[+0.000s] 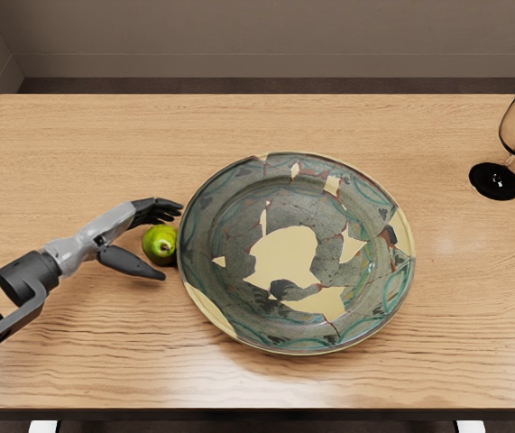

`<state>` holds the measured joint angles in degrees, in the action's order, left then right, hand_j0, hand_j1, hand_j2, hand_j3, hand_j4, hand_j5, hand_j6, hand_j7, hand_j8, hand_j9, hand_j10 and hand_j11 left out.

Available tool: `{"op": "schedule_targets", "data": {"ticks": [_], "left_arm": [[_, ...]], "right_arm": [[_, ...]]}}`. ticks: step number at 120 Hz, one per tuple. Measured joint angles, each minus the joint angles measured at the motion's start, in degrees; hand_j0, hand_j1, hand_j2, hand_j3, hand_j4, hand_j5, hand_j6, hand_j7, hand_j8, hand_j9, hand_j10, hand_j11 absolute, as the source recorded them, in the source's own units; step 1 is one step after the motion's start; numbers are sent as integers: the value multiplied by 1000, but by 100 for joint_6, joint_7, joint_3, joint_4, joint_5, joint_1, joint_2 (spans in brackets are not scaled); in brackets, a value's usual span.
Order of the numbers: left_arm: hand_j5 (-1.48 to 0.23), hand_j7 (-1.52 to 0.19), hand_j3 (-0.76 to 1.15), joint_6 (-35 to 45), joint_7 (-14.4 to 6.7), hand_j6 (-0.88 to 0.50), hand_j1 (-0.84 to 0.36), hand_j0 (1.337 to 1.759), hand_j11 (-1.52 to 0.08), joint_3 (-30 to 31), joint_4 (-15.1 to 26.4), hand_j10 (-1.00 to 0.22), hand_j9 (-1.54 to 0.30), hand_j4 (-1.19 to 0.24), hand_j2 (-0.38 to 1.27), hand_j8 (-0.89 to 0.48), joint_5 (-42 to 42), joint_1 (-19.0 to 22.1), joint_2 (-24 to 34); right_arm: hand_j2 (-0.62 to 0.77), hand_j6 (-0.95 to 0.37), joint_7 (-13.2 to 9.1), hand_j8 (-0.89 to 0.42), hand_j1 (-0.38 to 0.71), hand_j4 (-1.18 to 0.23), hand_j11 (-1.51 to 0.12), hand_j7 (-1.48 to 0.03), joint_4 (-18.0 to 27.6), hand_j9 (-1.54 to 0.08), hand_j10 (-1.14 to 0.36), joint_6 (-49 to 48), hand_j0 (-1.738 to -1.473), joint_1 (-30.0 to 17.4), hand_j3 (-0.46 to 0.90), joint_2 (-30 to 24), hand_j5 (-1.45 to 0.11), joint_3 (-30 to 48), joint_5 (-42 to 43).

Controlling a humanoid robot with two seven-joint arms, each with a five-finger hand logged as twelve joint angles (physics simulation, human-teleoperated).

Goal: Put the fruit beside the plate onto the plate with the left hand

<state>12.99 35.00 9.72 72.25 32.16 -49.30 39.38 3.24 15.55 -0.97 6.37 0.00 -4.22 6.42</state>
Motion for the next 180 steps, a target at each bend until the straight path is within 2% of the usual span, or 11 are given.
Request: {"op": "schedule_targets", "data": {"ticks": [47, 51, 64, 107, 138, 180], "left_arm": [[-499, -499, 0, -5, 0, -387, -109, 1658, -499, 5, -35, -386, -499, -386, 81, -387, 33, 9, -31], [-692, -506, 0, -2, -4, -393, -116, 1658, -507, 7, -37, -392, -507, -284, 82, -394, 19, 10, -58], [-774, -518, 0, 2, -10, -411, -131, 1658, -524, 9, -38, -407, -524, -234, 86, -403, 15, 13, -70], [-784, -582, 0, 1, 0, -463, -183, 1658, -593, 15, -34, -434, -595, -236, 103, -422, 71, 17, -53], [-678, -622, 0, -7, 1, -474, -185, 1658, -624, 5, -10, -456, -623, -409, 149, -418, 89, 26, 115], [-653, -643, 0, -11, 1, -486, -186, 1657, -643, -141, 215, -454, -639, -475, 152, -409, 152, -17, 461]], "right_arm": [[-3, -13, 0, -13, -333, -13, -17, -17, -1, -17, -13, 0, -1658, 2, 0, 0, -17, 0, 0], [-3, -13, -2, -13, -333, -13, -17, -17, -1, -17, -13, 0, -1658, 3, 0, 0, -17, 0, 0], [-3, -13, -1, -13, -333, -13, -17, -17, 0, -17, -13, 0, -1658, 1, 0, 0, -17, 0, 0], [-3, -13, -1, -13, -333, -13, -17, -17, 0, -17, -13, 0, -1658, 1, 0, 0, -17, 0, 0], [-3, -13, 1, -13, -333, -13, -17, -17, 0, -17, -13, 0, -1658, 2, 0, 0, -17, 0, 0], [-3, -13, -1, -13, -333, -13, -17, -17, 0, -17, -13, 0, -1658, 2, 0, 0, -17, 0, 0]]}}
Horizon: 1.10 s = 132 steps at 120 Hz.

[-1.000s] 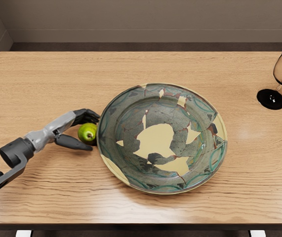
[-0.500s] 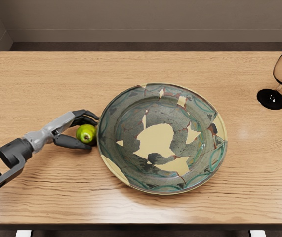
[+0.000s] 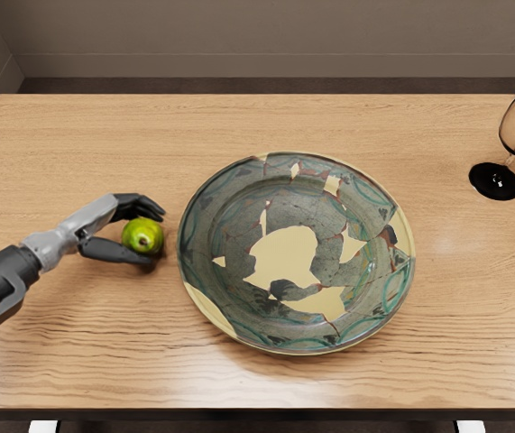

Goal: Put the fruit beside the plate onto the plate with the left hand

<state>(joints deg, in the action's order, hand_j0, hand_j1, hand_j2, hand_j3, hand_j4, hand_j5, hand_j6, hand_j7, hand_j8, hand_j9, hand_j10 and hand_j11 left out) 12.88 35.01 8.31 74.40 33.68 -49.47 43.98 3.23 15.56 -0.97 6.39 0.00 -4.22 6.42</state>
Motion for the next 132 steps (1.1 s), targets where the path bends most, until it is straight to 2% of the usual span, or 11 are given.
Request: {"op": "schedule_targets", "data": {"ticks": [32, 59, 79, 106, 132], "left_arm": [[-647, -645, 0, 1, -2, -491, -186, 1657, -644, -97, 329, -457, -643, -487, 154, -412, 22, -92, 362], [-646, -645, 0, -11, -3, -491, -198, 1658, -641, -118, 588, -455, -644, -490, 187, -411, 27, -573, 359], [-644, -643, 0, -40, -45, -493, -191, 1658, -639, -112, 700, -467, -643, -492, 207, -425, 23, -821, 256], [-643, -642, 0, -56, -258, -493, -193, 1658, -636, -77, 774, -495, -641, -492, 245, -443, 19, -1080, -185], [-642, -641, 0, -57, -392, -494, -193, 1658, -639, -62, 782, -493, -638, -493, 229, -448, 18, -1096, -489]], "right_arm": [[-3, -13, 0, -13, -333, -13, -17, -17, 0, -17, -13, 0, -1658, -1, 0, 0, -17, 0, 0], [-3, -13, 1, -13, -333, -13, -17, -17, 0, -17, -13, 0, -1658, 0, 0, 0, -17, 0, 0], [-3, -13, 2, -13, -333, -13, -17, -17, 0, -17, -13, 0, -1658, 0, 0, 0, -17, 0, 0], [-3, -13, 0, -13, -333, -13, -17, -17, 0, -17, -13, 0, -1658, -1, 0, 0, -17, 0, 0], [-3, -13, 1, -13, -333, -13, -17, -17, 0, -17, -13, 0, -1658, 0, 0, 0, -17, 0, 0]]}}
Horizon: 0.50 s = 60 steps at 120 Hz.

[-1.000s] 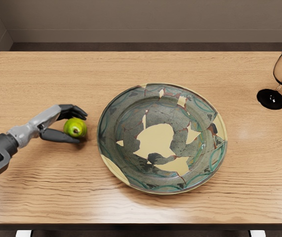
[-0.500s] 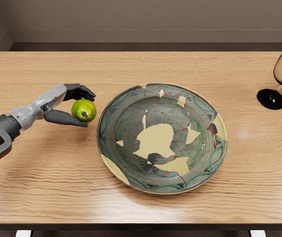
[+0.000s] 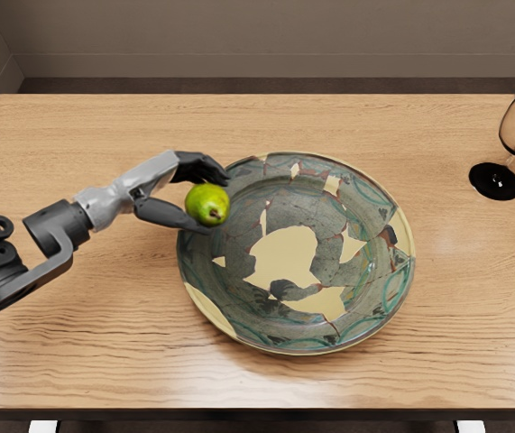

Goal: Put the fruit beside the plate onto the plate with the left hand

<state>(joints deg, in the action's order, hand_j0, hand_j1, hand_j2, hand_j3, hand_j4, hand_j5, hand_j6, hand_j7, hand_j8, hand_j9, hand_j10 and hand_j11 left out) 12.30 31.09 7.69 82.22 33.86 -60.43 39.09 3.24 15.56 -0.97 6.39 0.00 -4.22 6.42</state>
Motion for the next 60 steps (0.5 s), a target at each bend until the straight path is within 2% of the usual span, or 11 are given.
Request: {"op": "schedule_targets", "data": {"ticks": [43, 60], "left_arm": [[-614, -613, 0, 0, -32, -476, -182, 1658, -615, 27, -5, -484, -614, -475, 203, -442, -5, 35, -150], [-479, -479, 0, 9, 6, -370, -68, 1658, -479, 21, -5, -374, -479, -370, 124, -354, -3, 49, -165]], "right_arm": [[-3, -13, -1, -13, -333, -13, -17, -17, 0, -17, -13, 0, -1658, 1, 0, 0, -17, 0, 0], [-3, -13, 1, -13, -333, -13, -17, -17, 0, -17, -13, 0, -1658, 2, 0, 0, -17, 0, 0]]}}
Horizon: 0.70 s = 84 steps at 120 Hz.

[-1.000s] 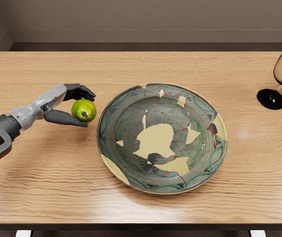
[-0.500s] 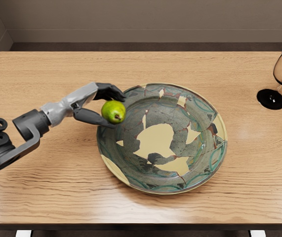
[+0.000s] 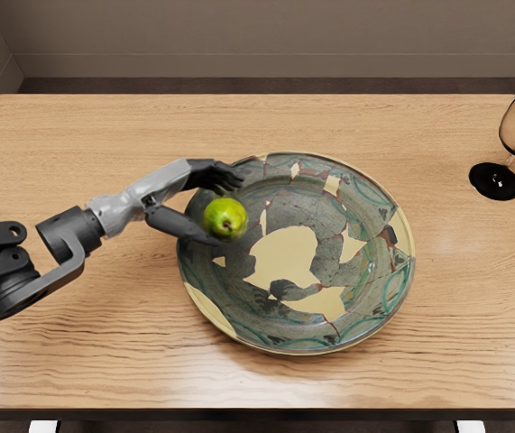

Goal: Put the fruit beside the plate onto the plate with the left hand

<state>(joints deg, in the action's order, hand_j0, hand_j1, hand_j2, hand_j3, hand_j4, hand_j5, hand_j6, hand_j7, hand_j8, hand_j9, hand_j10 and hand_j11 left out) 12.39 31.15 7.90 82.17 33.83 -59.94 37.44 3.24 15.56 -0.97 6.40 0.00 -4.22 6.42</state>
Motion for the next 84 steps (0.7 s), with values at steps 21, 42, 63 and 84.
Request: {"op": "schedule_targets", "data": {"ticks": [21, 42, 63, 84], "left_arm": [[-302, -302, 0, -18, 32, -234, 82, 1658, -302, -17, 0, -235, -302, -233, 69, -227, 0, -40, 7], [-136, -136, 0, -1078, -4, -107, 229, 1658, -136, -160, -1, -107, -136, -107, 32, -104, -99, -169, 327], [-65, -65, 0, -2729, -38, -52, 293, 1658, -65, -558, -12, -51, -65, -51, 17, -50, -1217, -79, 1266], [-34, -34, 0, -4263, -55, -27, 320, 1658, -34, -774, -78, -27, -34, -27, 10, -26, -1641, -39, 1730]], "right_arm": [[-3, -13, 0, -13, -333, -13, -17, -17, 0, -17, -13, 0, -1658, -1, 0, 0, -17, 0, 0], [-3, -13, -1, -13, -333, -13, -17, -17, 0, -17, -13, 0, -1658, -2, 0, 0, -17, 0, 0], [-3, -13, -1, -13, -333, -13, -17, -17, 0, -17, -13, 0, -1658, -1, 0, 0, -17, 0, 0], [-3, -13, 0, -13, -333, -13, -17, -17, 0, -17, -13, 0, -1658, -1, 0, 0, -17, 0, 0]]}}
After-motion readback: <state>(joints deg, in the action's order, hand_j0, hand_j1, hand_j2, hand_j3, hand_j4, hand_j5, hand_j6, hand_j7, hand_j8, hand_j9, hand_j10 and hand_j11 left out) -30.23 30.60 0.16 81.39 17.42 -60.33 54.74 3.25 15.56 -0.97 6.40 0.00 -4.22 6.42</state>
